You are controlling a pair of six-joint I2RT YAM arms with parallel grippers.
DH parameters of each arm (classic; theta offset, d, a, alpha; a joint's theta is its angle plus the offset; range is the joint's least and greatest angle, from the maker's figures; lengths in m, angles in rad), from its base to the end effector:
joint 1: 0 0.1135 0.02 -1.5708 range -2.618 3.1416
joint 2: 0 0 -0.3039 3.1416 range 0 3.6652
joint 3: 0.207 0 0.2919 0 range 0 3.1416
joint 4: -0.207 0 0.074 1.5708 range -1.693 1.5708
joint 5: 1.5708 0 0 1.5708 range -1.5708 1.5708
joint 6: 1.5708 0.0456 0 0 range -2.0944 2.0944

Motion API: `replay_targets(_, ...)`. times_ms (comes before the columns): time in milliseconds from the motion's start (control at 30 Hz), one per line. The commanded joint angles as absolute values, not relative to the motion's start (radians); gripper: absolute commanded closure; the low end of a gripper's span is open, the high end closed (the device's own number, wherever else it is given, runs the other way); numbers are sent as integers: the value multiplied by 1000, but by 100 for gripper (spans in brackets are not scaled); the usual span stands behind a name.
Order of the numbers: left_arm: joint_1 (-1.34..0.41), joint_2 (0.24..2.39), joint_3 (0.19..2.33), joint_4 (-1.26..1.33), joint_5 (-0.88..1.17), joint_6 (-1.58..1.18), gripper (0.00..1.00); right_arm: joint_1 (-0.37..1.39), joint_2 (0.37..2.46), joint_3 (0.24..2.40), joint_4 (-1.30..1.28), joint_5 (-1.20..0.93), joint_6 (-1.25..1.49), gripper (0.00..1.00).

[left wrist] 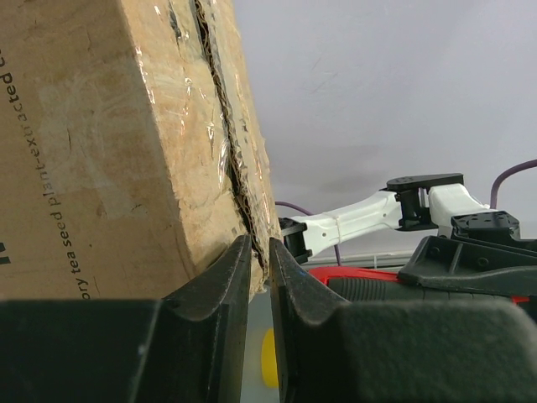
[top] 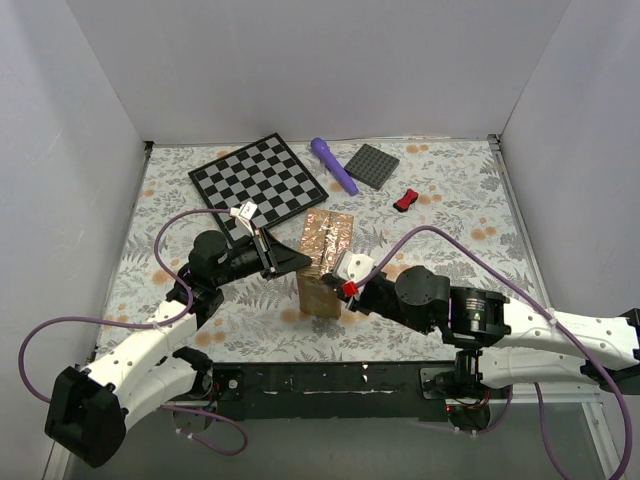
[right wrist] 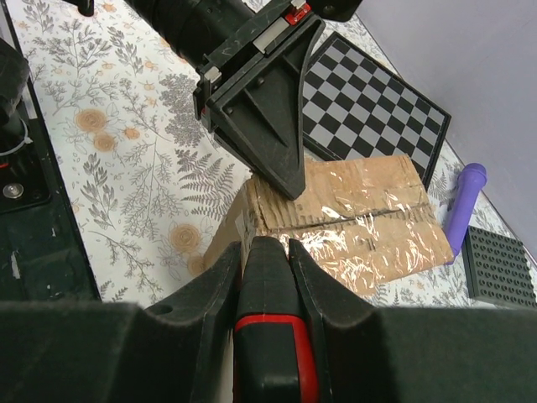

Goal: Unpack the express box
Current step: Adjust the express box at the center of the board.

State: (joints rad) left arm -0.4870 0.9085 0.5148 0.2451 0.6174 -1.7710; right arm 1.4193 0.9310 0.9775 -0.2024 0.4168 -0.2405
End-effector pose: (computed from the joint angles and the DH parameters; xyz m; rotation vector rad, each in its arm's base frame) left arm 0.1908 -0.1309 0.2825 -0.8287 2.1122 -2.0021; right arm 0.0538 0.2299 0.4125 -1.0546 1.3844 0.5130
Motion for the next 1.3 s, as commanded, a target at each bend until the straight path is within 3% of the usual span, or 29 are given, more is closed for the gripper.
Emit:
replay_targets(0, -486, 905, 486, 206, 598, -1755, 85, 1427, 865, 954, -84, 426, -270, 99)
replay_targets(300, -486, 911, 489, 210, 600, -1758, 85, 1482, 830, 868, 92, 433, -416, 99)
replay_targets(833, -488, 908, 477, 215, 601, -1769, 85, 1566, 868, 850, 94, 564, -523, 99)
replay_targets(1267, -486, 911, 479, 222, 603, -1773, 85, 1568, 874, 839, 71, 554, -506, 99)
